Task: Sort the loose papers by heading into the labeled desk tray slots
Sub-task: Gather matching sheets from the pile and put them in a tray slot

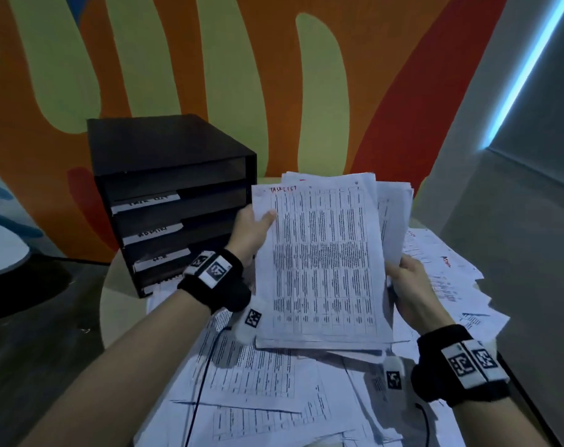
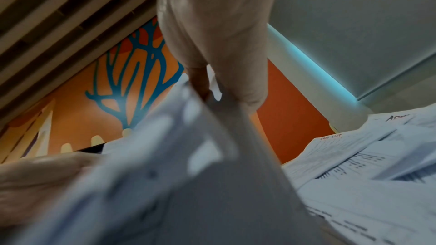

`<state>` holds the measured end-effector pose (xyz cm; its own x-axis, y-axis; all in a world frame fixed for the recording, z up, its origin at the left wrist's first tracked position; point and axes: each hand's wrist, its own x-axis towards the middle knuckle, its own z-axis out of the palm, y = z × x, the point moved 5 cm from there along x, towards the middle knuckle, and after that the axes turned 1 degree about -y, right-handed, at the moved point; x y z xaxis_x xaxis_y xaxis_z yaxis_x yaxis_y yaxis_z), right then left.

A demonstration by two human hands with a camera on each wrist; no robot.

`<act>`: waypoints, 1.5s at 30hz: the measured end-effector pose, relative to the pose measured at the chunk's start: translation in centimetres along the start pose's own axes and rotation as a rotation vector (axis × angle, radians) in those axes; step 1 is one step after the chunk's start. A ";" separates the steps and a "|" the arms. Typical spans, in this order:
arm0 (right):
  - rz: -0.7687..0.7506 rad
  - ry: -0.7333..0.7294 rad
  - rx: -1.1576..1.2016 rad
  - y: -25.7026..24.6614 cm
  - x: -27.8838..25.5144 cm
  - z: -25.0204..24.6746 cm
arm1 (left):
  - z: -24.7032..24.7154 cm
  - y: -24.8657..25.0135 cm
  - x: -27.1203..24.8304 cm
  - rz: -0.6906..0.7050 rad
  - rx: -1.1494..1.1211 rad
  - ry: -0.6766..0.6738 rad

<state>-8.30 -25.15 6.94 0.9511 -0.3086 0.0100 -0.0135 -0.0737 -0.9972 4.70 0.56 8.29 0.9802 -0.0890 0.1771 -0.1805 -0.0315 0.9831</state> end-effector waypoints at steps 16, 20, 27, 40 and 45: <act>-0.049 0.029 -0.072 -0.1 0.6 1.5 | 2.1 -0.3 -0.9 0.013 -0.084 0.063; -0.254 0.080 -0.028 -3.7 0.4 1.1 | 1.8 5.0 -1.4 0.207 -0.152 -0.069; -0.383 0.069 0.103 -6.4 0.3 1.8 | 0.6 7.6 -1.1 0.244 -0.358 -0.155; -0.281 0.056 0.074 -4.5 1.1 2.6 | 1.3 4.4 -2.5 0.206 -0.014 -0.266; -0.177 0.018 0.046 -3.2 1.1 3.0 | 0.8 2.6 -2.2 0.036 -0.008 -0.308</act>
<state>-6.27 -22.44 9.92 0.9316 -0.3117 0.1868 0.1683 -0.0853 -0.9820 1.99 -0.11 10.46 0.9020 -0.3876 0.1902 -0.2127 -0.0155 0.9770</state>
